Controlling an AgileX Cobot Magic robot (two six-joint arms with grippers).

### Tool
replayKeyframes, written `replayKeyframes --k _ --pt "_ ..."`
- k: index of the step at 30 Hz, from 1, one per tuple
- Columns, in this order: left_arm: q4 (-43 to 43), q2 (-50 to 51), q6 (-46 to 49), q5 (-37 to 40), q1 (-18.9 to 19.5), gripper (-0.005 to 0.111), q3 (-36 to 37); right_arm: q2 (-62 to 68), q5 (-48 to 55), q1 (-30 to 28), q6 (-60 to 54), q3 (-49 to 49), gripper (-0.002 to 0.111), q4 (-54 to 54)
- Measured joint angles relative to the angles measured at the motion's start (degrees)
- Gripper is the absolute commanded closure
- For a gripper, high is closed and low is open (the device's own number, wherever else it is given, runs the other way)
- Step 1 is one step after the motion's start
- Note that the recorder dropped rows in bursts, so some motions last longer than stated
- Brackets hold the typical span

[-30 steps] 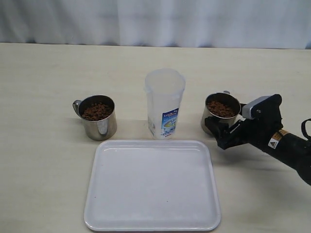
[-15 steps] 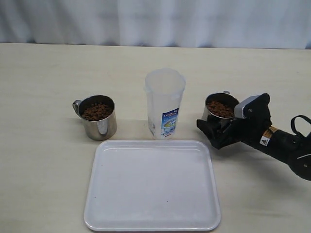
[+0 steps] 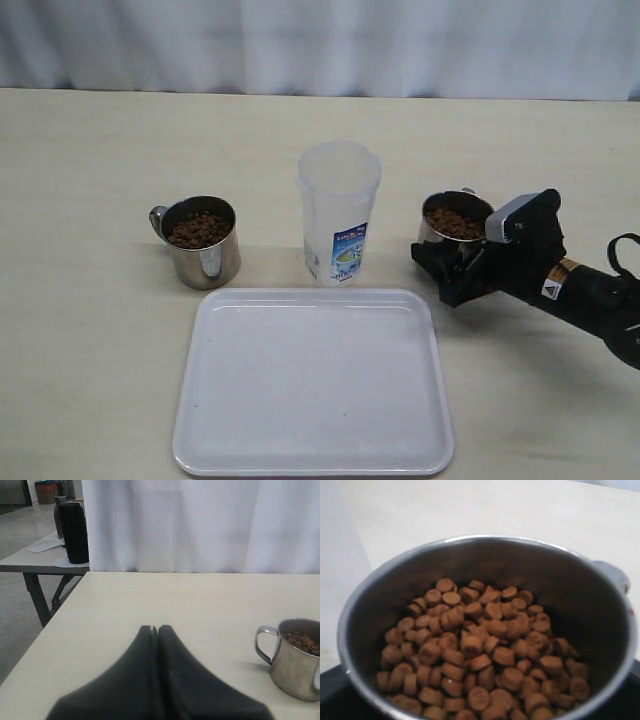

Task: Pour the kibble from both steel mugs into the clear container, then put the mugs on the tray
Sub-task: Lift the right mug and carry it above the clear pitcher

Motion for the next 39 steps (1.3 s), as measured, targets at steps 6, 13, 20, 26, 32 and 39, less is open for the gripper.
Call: replayKeyframes --k 6,13,20,26,32,39 --pt "0.0 0.0 0.0 0.0 0.0 0.107 0.0 -12.7 4.5 0.0 1.6 5.2 0.104 8.4" --pt "0.0 0.0 0.0 0.0 0.0 0.107 0.0 -27.0 23.8 2.1 5.4 7.5 0.104 12.7" --pt "0.0 0.0 0.0 0.0 0.0 0.107 0.0 -32.1 33.6 11.1 5.2 7.5 0.104 15.8" --pt "0.0 0.0 0.0 0.0 0.0 0.107 0.0 -33.3 38.5 15.5 -2.0 7.9 0.104 22.8" --pt "0.0 0.0 0.0 0.0 0.0 0.107 0.0 -38.0 43.3 15.6 -5.8 7.9 0.104 28.2" --pt "0.0 0.0 0.0 0.0 0.0 0.107 0.0 -39.7 44.7 14.7 3.4 7.8 0.104 15.8"
